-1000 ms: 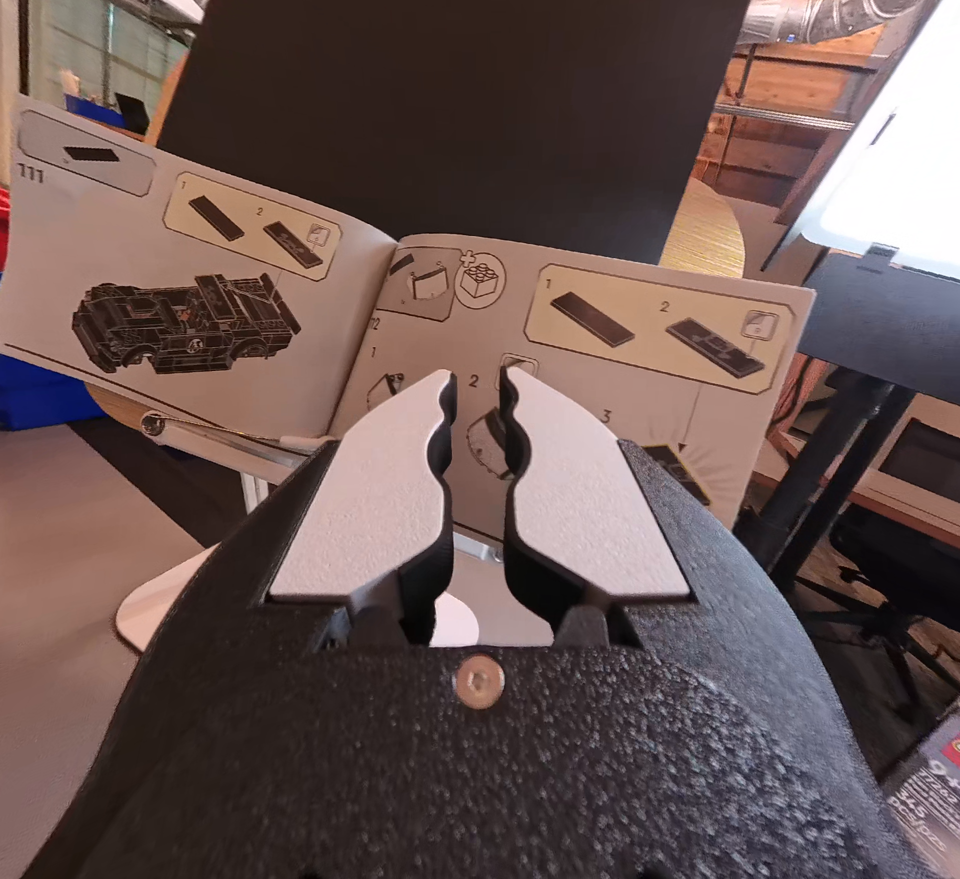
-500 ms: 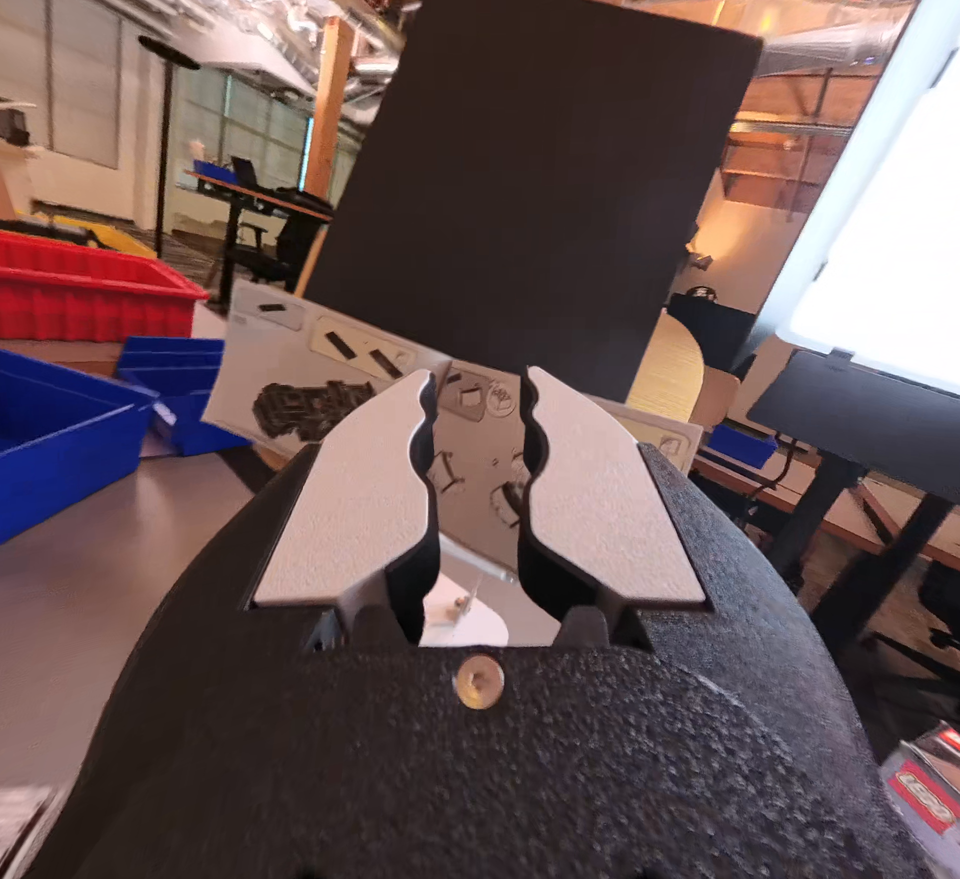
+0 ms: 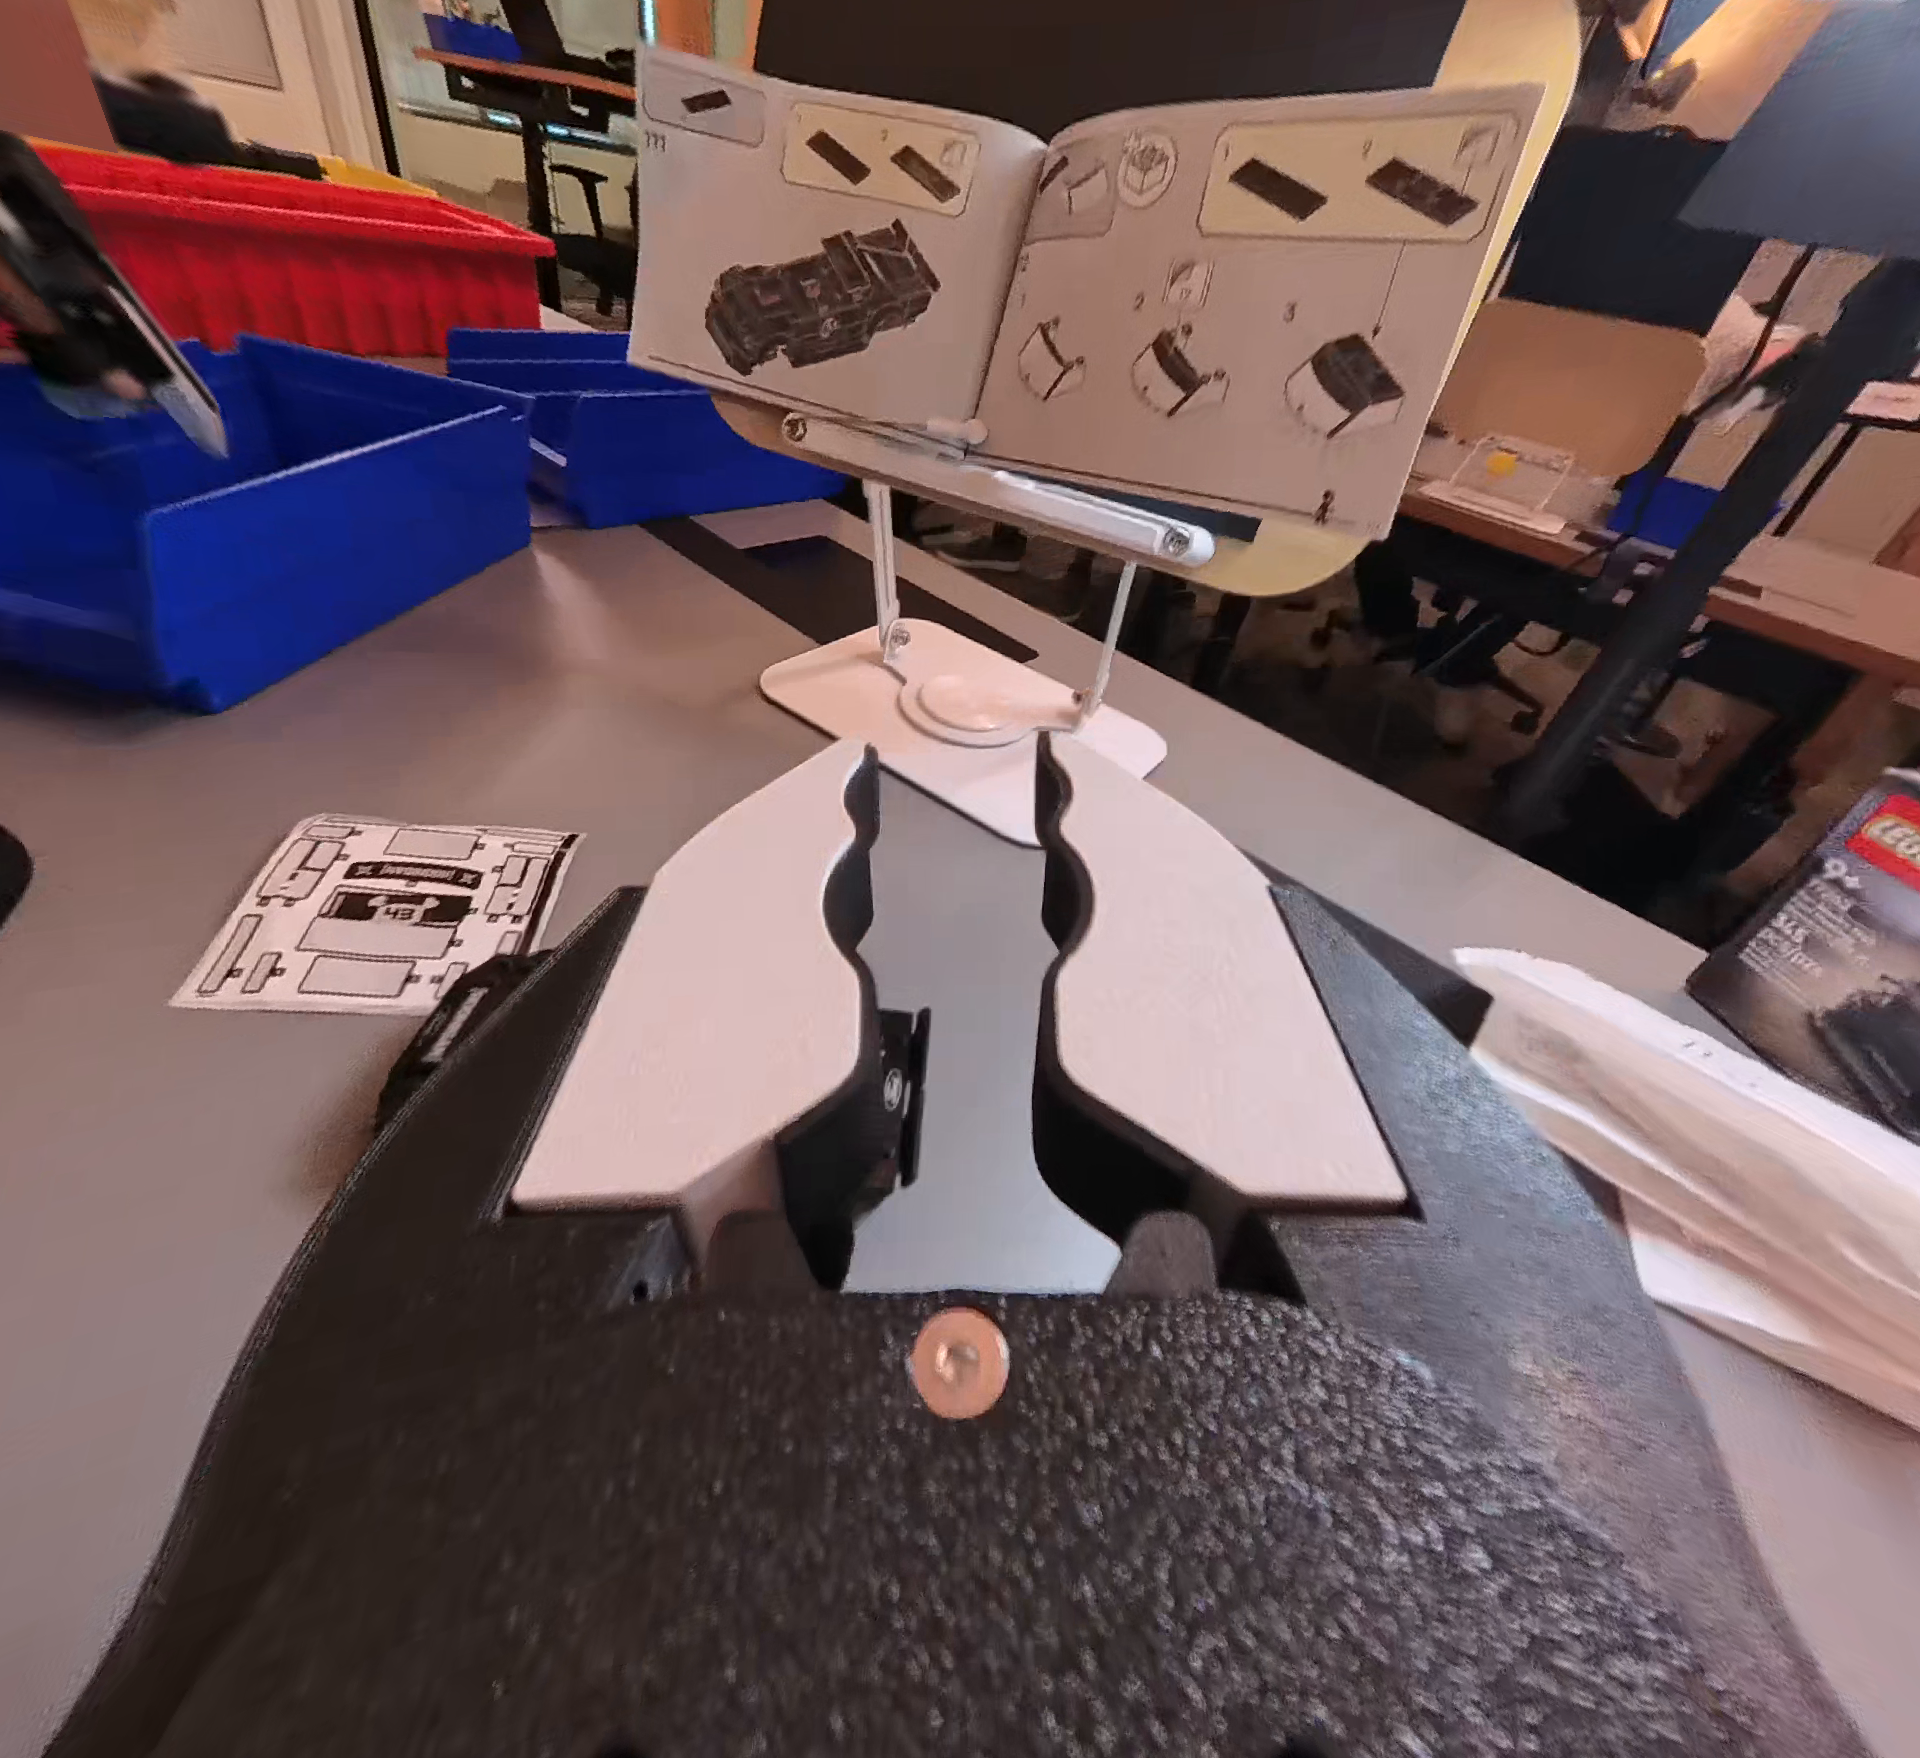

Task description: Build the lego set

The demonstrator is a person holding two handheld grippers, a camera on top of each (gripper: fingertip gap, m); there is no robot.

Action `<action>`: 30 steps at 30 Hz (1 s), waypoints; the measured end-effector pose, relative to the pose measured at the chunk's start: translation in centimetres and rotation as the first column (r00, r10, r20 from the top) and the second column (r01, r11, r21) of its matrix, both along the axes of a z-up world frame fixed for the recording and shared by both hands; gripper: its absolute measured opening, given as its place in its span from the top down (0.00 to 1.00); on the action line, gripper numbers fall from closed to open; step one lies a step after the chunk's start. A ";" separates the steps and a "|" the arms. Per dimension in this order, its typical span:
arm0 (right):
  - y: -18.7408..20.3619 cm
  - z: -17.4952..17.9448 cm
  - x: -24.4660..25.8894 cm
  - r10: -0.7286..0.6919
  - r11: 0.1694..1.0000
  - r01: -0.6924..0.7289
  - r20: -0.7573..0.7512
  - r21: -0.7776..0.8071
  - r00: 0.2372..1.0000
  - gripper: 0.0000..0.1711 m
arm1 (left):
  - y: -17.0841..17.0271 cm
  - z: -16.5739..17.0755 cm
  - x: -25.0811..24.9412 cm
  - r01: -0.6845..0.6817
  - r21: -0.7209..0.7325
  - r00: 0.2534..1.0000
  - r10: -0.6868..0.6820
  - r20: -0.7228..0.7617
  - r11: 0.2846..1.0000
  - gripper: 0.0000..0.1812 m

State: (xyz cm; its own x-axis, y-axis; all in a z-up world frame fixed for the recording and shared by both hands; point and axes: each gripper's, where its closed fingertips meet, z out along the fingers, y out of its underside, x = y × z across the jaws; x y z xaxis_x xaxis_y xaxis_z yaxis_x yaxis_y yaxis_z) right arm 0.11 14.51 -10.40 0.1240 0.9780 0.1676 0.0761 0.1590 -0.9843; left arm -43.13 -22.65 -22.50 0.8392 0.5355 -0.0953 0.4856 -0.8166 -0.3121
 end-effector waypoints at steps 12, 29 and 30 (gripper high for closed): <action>0.4 -2.6 2.1 0.057 0.998 -0.055 0.024 -0.044 0.998 0.84 | -2.1 -5.6 -2.0 -0.161 -0.351 0.967 0.219 0.131 0.922 0.78; 0.3 -4.3 1.9 0.046 0.999 -0.045 0.074 -0.014 0.996 0.84 | 2.9 -3.7 1.2 0.149 -0.206 0.974 -0.108 0.198 0.967 0.90; 0.3 -4.2 1.9 0.042 0.999 -0.042 0.070 -0.007 0.997 0.85 | 4.0 -1.9 1.9 0.188 -0.179 0.977 -0.166 0.133 0.966 0.90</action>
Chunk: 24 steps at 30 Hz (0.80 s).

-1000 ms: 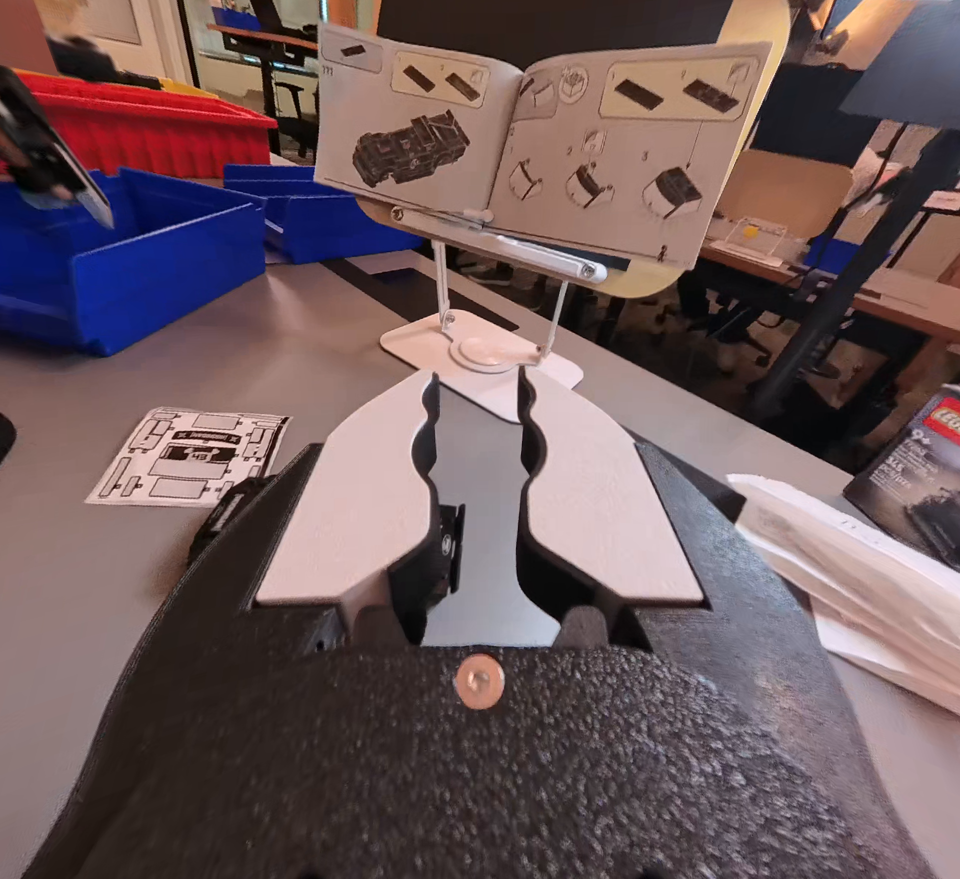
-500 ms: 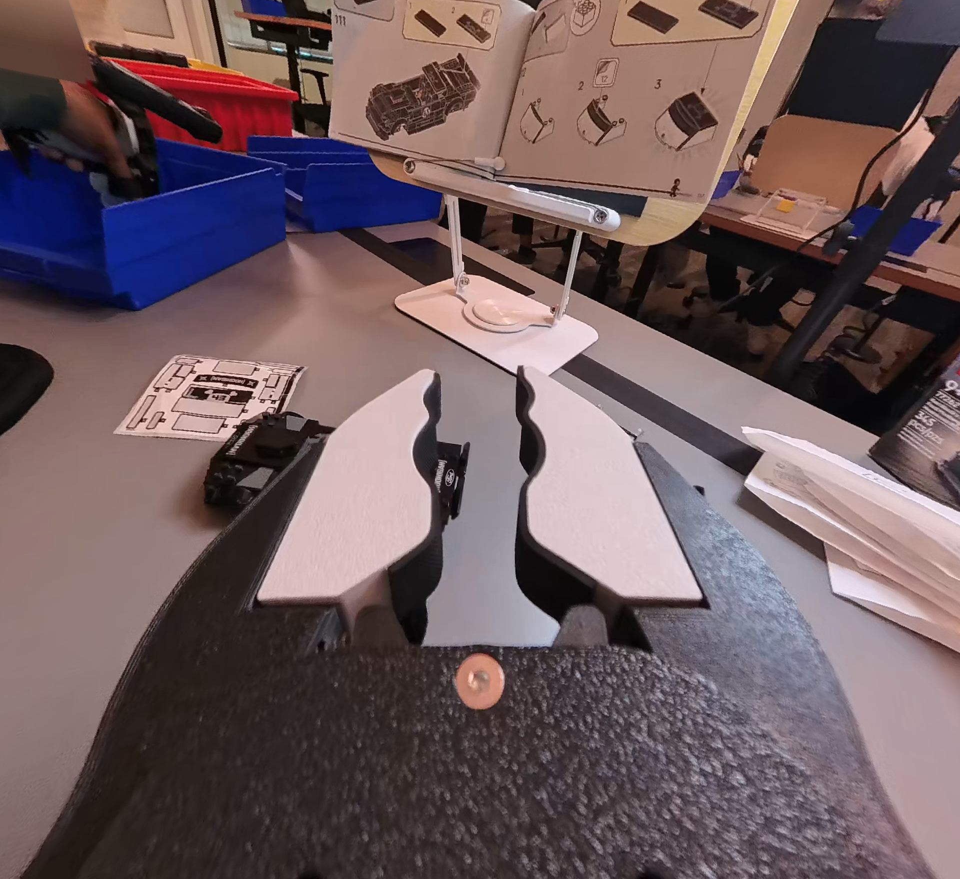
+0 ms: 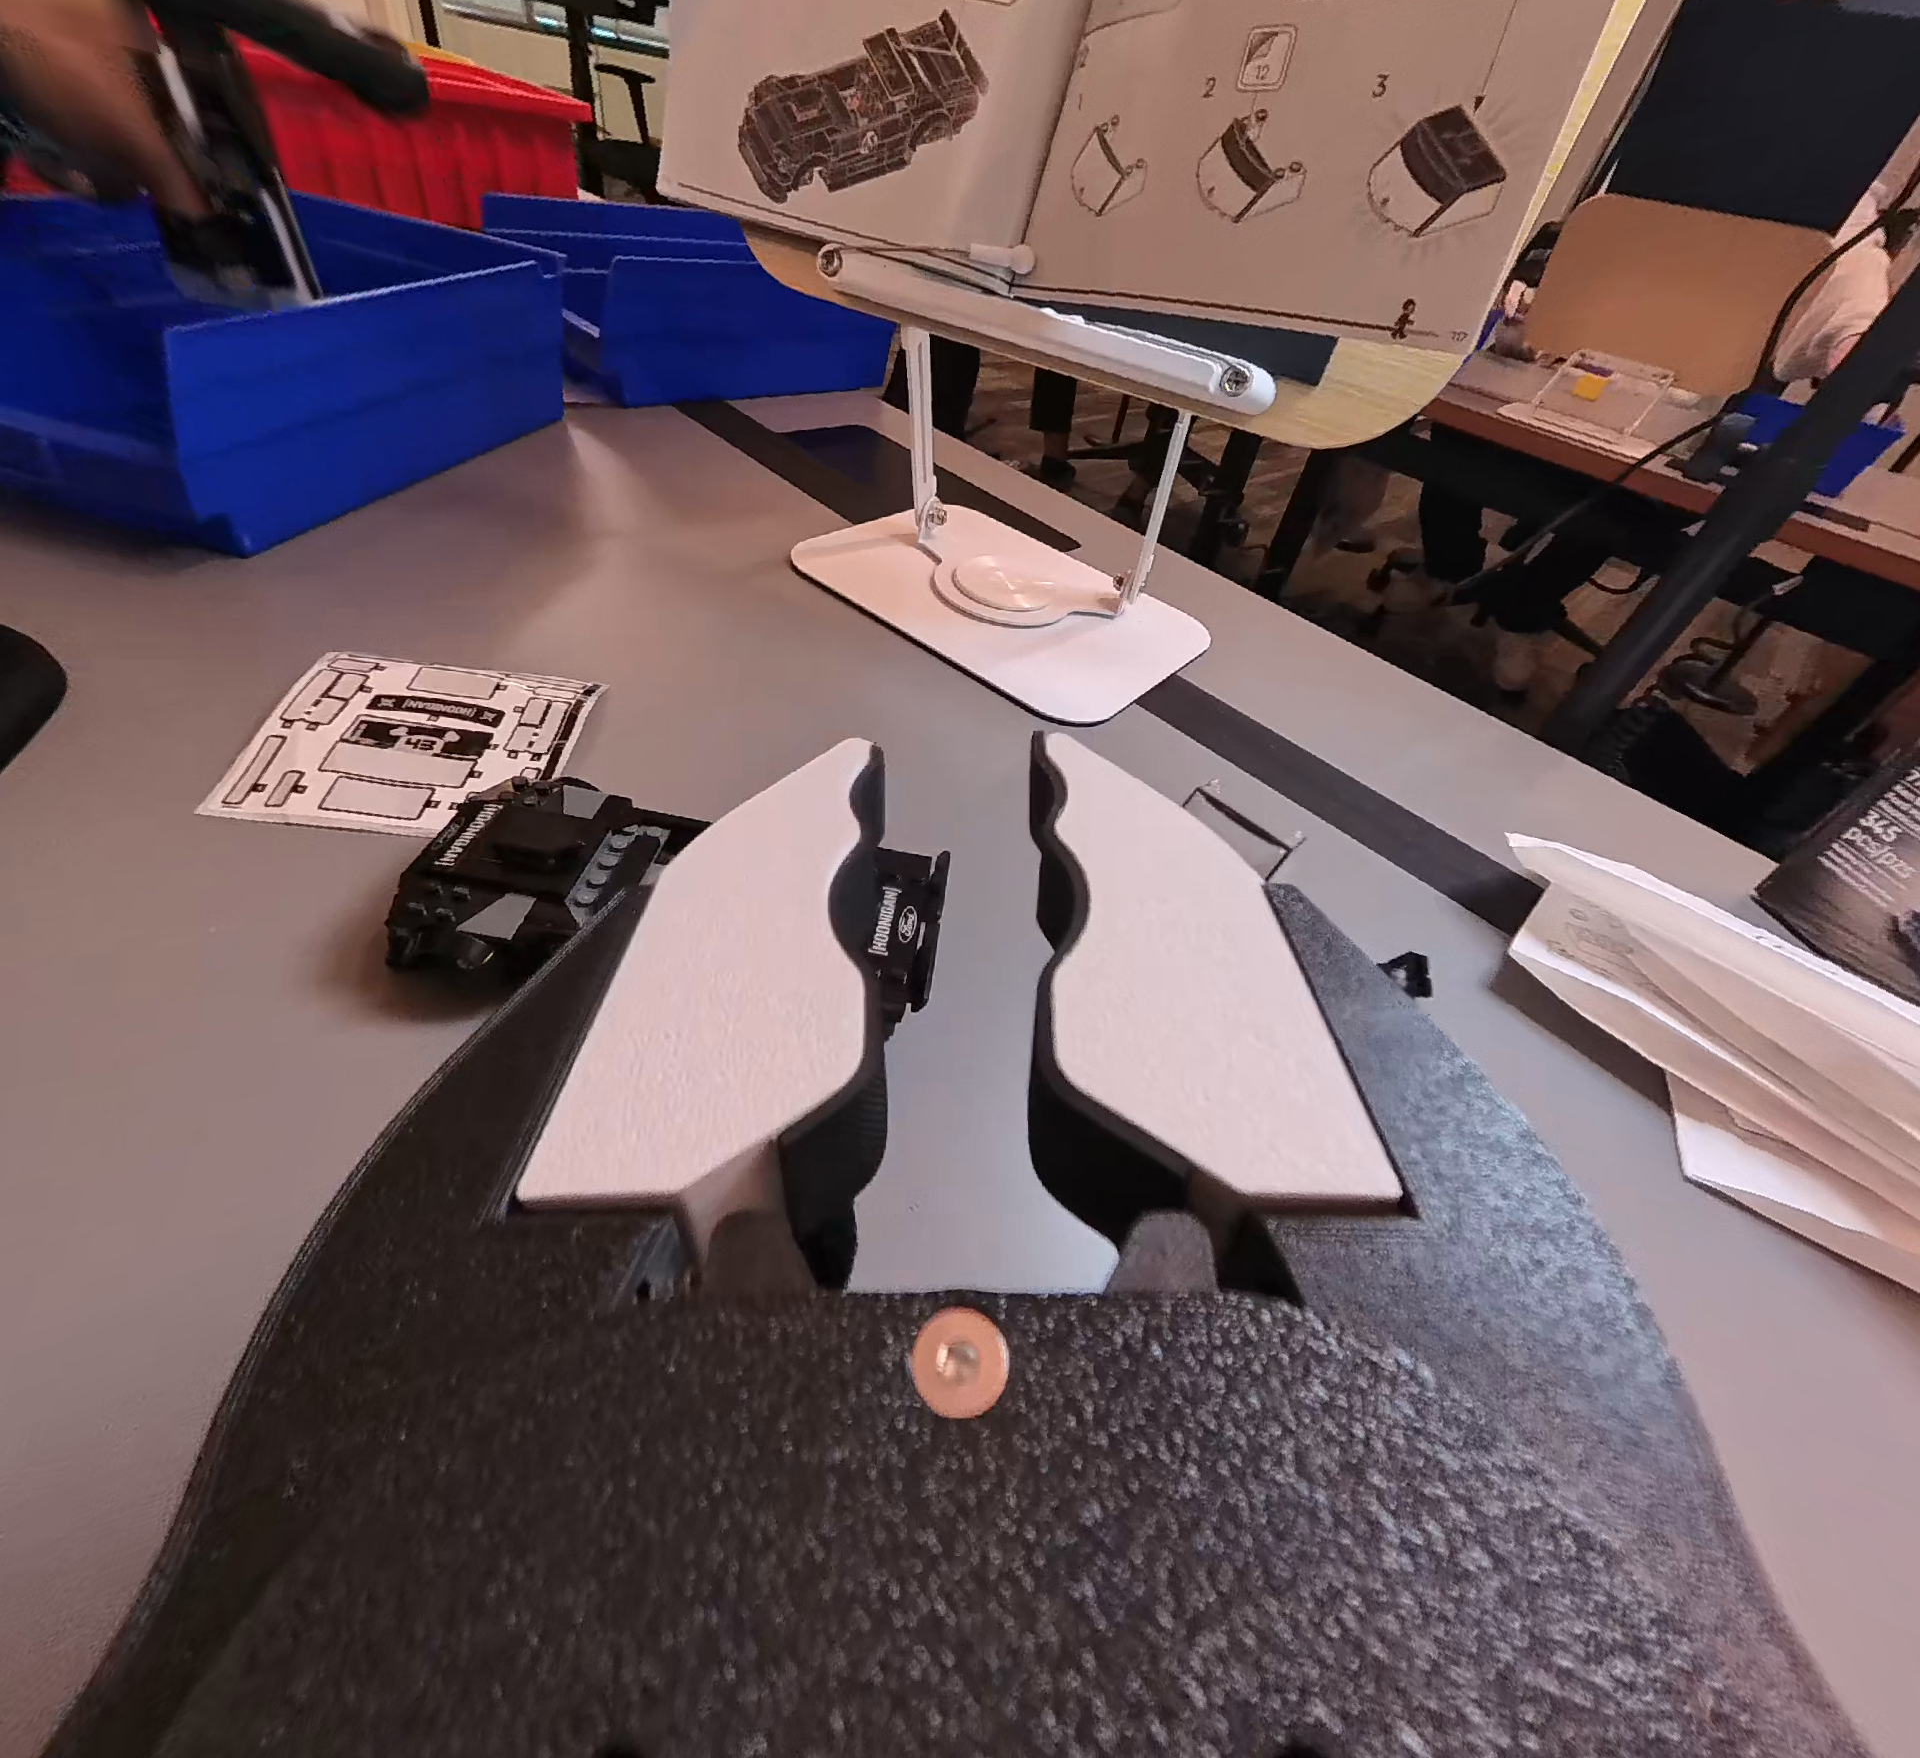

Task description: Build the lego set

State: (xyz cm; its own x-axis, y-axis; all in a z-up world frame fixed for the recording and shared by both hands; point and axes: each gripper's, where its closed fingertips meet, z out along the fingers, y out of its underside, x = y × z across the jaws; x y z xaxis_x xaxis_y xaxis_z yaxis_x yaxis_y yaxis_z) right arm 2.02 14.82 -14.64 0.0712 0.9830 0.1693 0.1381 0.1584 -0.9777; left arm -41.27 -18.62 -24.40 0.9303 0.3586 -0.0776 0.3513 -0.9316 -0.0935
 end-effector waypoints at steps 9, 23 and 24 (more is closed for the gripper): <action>0.1 -1.6 -0.4 0.007 1.000 -0.007 0.024 -0.010 1.000 0.85 | 14.9 9.6 27.1 0.728 0.263 0.681 -0.713 -0.169 0.633 0.91; 1.3 -2.6 -0.3 -0.005 0.996 0.005 -0.006 -0.088 1.000 0.85 | 17.1 -4.1 45.3 0.892 0.295 0.327 -0.940 0.101 0.342 0.91; 1.1 -2.8 -0.4 0.002 0.996 -0.002 0.001 -0.085 1.000 0.85 | 17.0 -4.2 45.7 0.887 0.312 0.325 -0.940 0.105 0.342 0.91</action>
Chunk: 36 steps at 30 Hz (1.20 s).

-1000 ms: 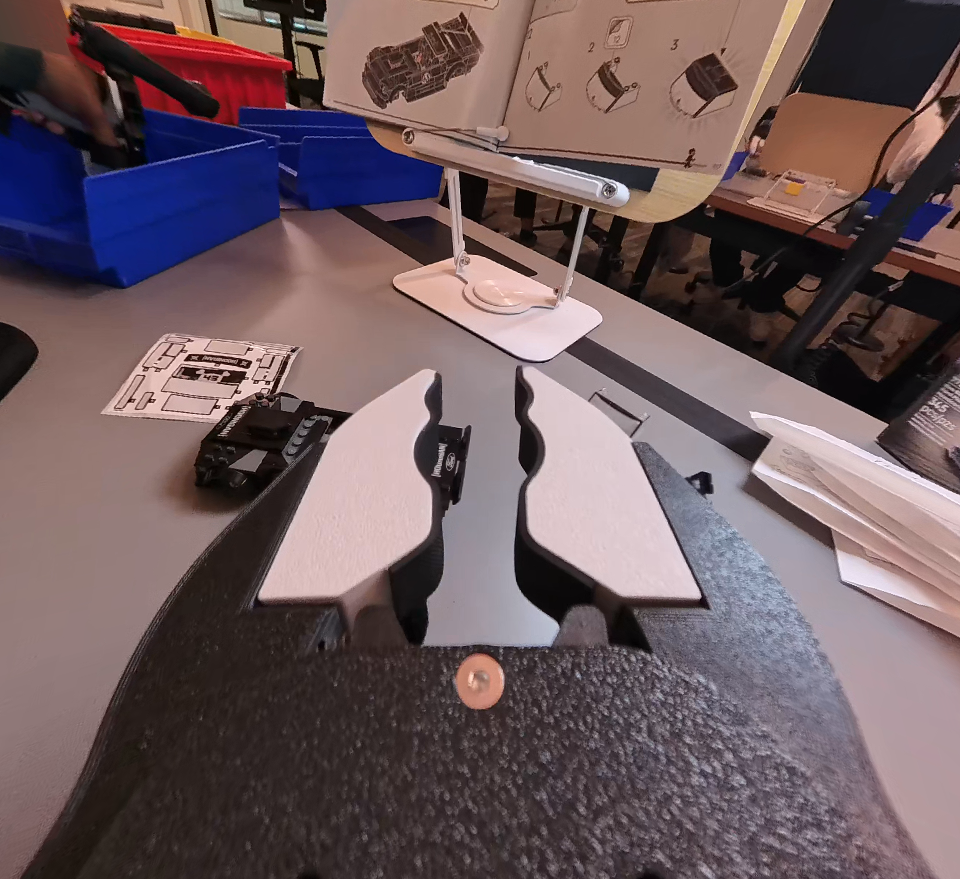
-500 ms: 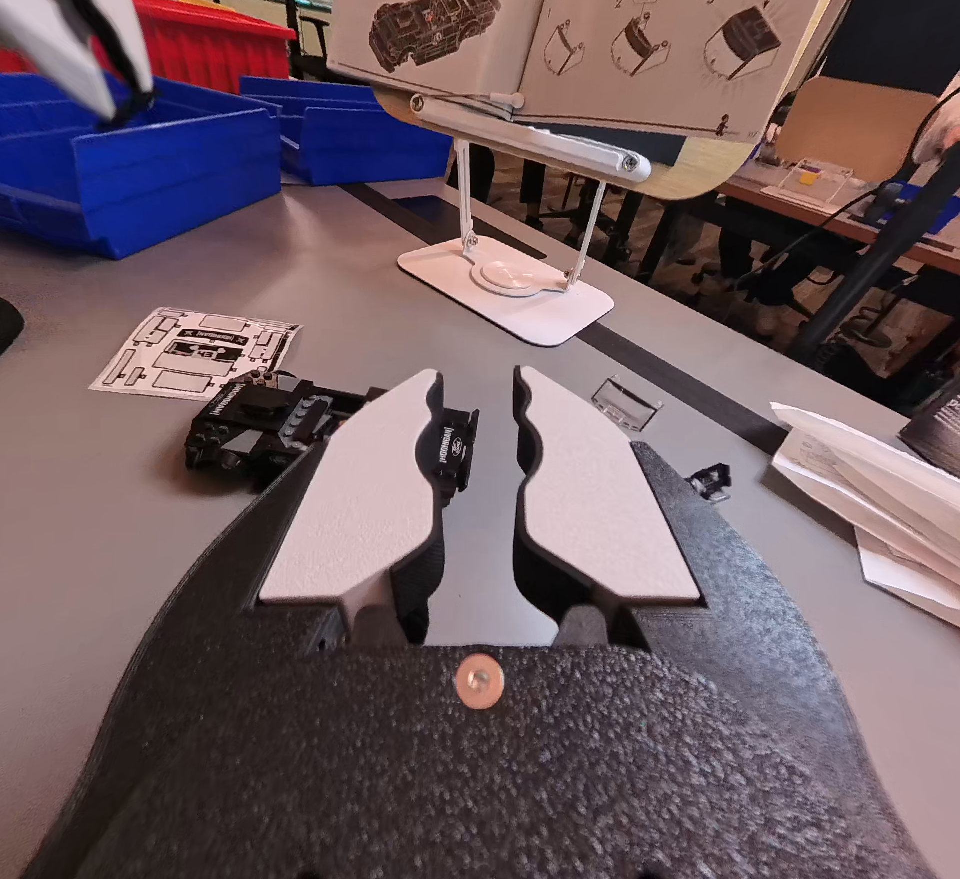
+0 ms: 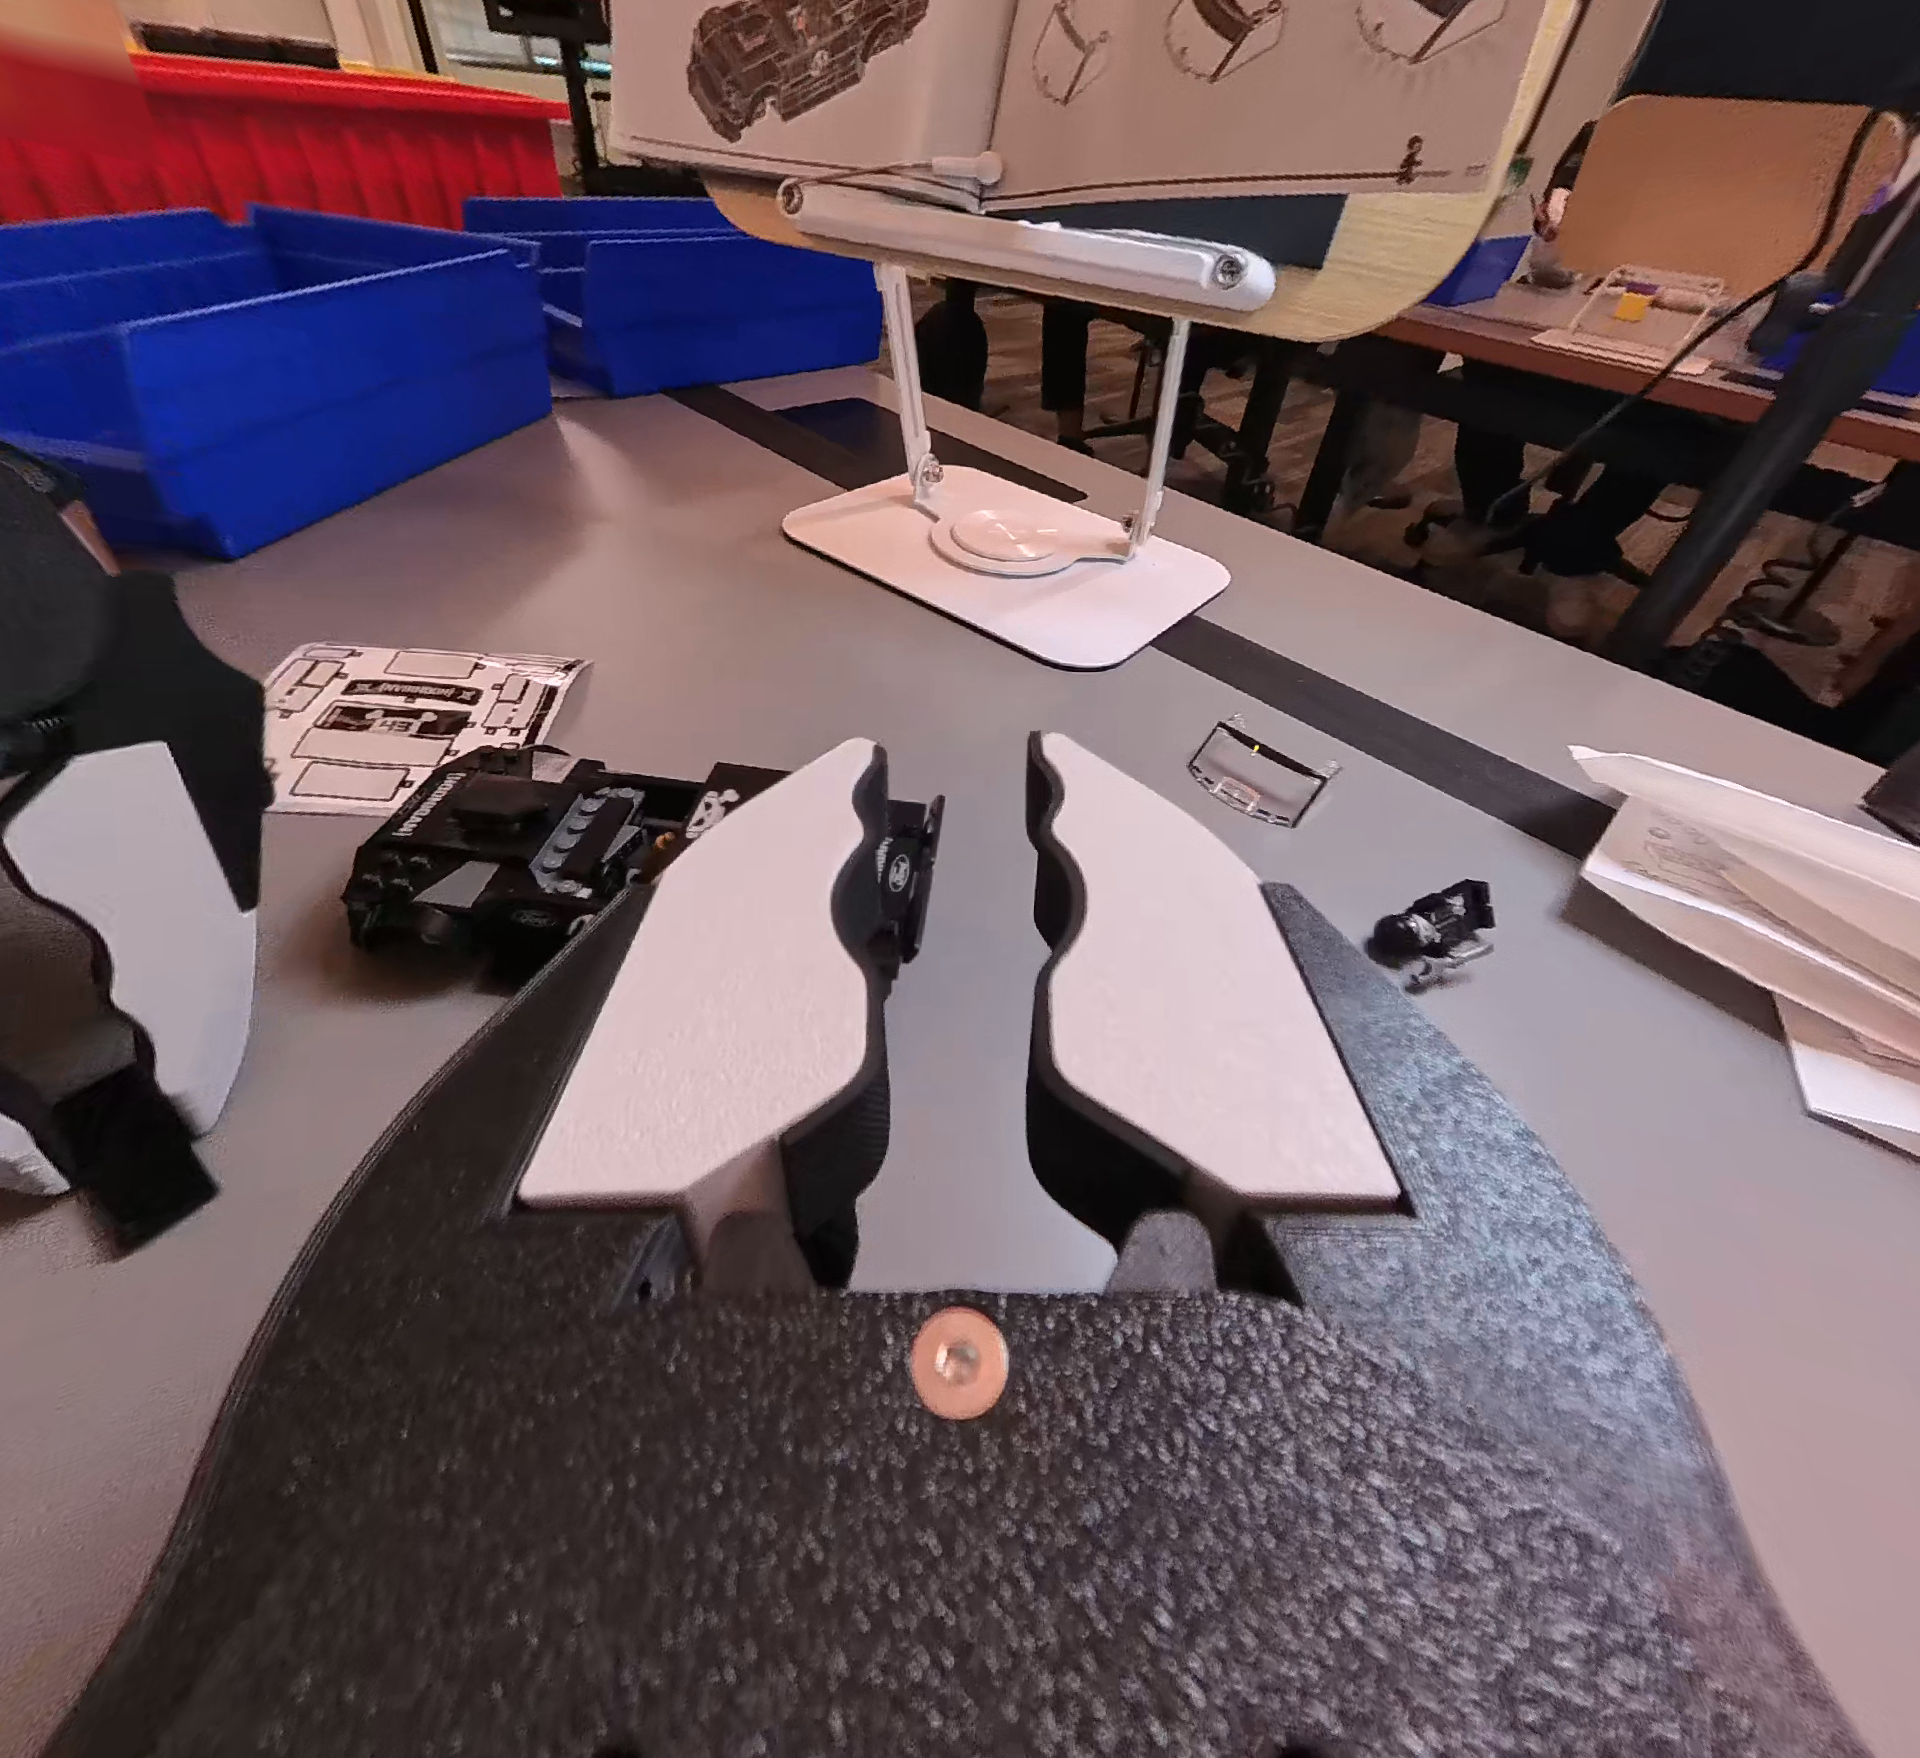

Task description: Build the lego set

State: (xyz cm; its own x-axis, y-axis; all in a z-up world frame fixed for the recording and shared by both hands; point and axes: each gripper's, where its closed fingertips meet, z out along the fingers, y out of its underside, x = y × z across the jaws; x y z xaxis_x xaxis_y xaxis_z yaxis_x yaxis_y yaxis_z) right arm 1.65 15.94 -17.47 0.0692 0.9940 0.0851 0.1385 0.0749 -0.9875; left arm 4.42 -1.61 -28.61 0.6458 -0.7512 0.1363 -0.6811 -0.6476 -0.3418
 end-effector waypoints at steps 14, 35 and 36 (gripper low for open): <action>-0.9 -1.6 -0.6 0.043 0.999 -0.042 0.054 -0.021 0.998 0.85 | 3.1 4.1 -9.2 -0.512 0.247 0.844 0.428 0.325 0.823 0.59; -1.4 -3.2 -1.0 0.082 0.996 -0.078 0.103 -0.039 0.991 0.85 | 2.9 1.0 -7.5 -0.424 0.318 0.897 0.342 0.281 0.848 0.72; -1.4 -3.3 -1.0 0.082 0.996 -0.078 0.105 -0.039 0.991 0.85 | 2.8 1.0 -7.3 -0.417 0.323 0.899 0.332 0.287 0.850 0.74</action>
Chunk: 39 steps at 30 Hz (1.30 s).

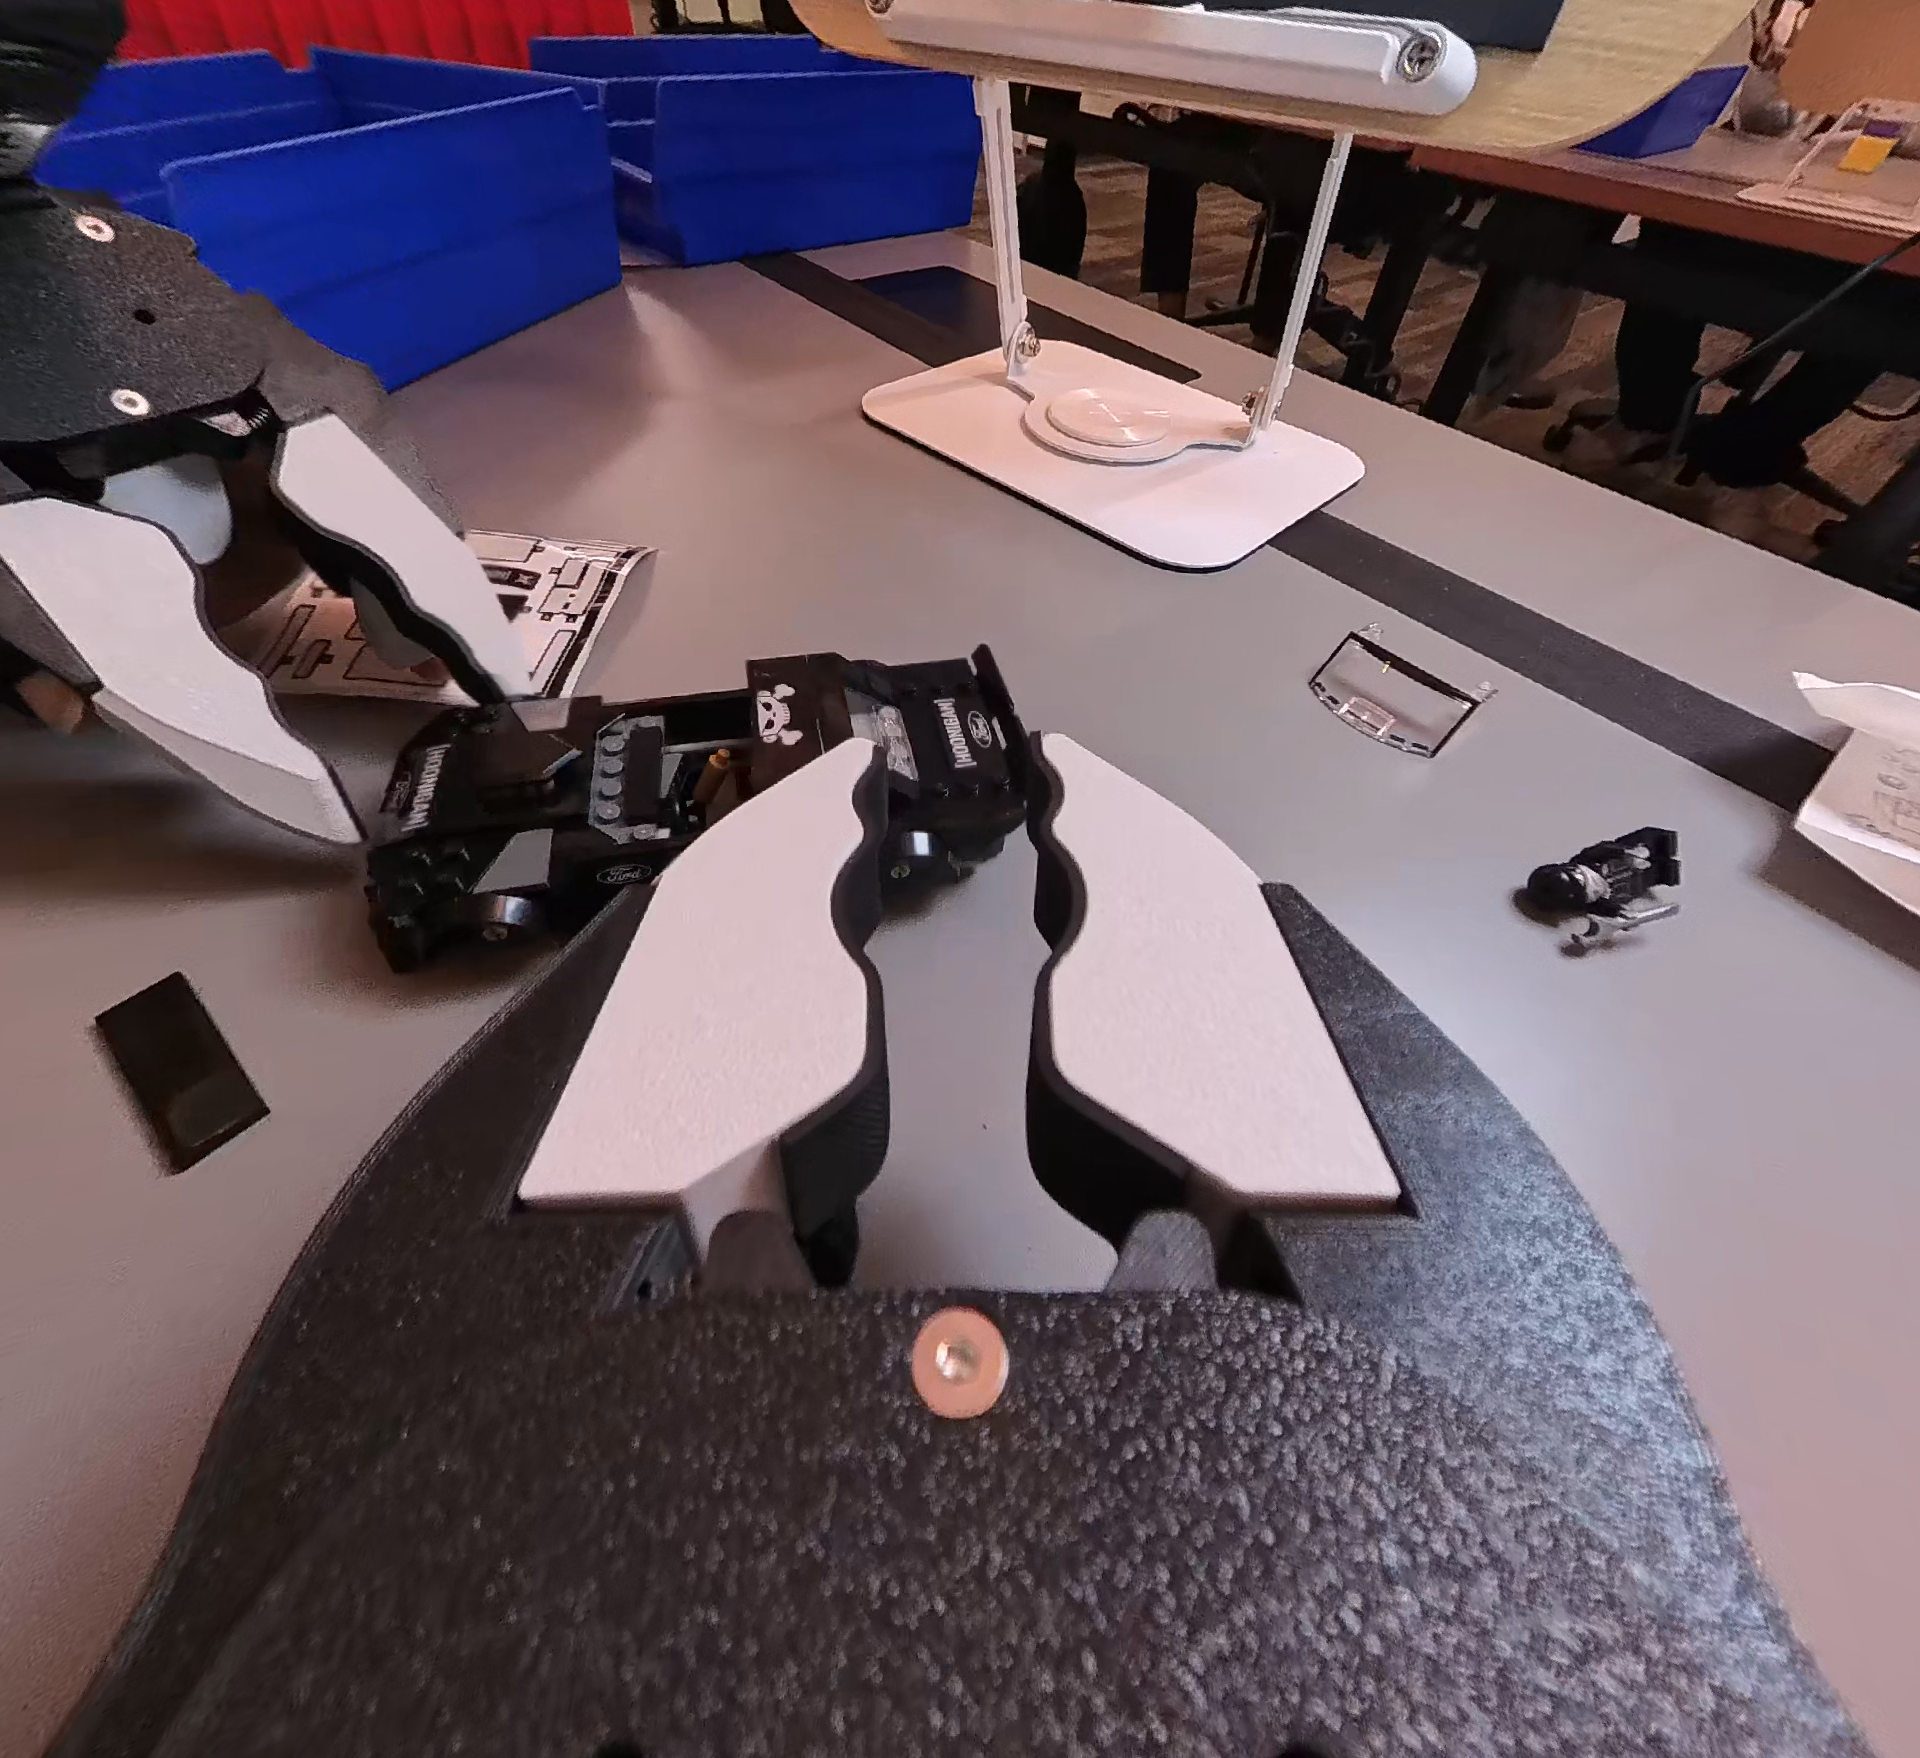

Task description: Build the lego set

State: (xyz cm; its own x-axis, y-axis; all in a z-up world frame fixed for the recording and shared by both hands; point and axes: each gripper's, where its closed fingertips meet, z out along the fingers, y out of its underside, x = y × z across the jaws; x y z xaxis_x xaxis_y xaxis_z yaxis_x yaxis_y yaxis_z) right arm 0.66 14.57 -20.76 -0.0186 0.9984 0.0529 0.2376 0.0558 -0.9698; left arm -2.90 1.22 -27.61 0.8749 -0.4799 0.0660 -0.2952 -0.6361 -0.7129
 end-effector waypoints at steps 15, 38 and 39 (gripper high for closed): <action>0.2 0.9 0.1 -0.011 1.000 0.012 -0.056 0.009 0.998 0.82 | 1.1 6.1 -4.7 -0.165 0.332 0.985 0.135 0.111 0.929 1.00; -0.1 2.0 0.7 -0.015 0.992 0.028 -0.099 0.122 0.995 1.00 | 0.7 11.1 -10.3 -0.396 0.594 0.917 0.334 0.218 0.700 1.00; -0.1 2.0 0.7 -0.016 0.992 0.029 -0.097 0.127 0.995 1.00 | 0.6 11.2 -10.7 -0.402 0.595 0.914 0.347 0.211 0.696 1.00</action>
State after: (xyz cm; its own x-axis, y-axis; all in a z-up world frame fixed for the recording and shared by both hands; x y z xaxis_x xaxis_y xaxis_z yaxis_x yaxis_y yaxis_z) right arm 1.37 14.47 -18.81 0.0152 0.9835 0.1805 0.1467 0.1764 -0.9733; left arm -13.56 1.87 -16.44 0.9962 -0.0717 -0.0493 -0.0562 -0.0975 -0.9936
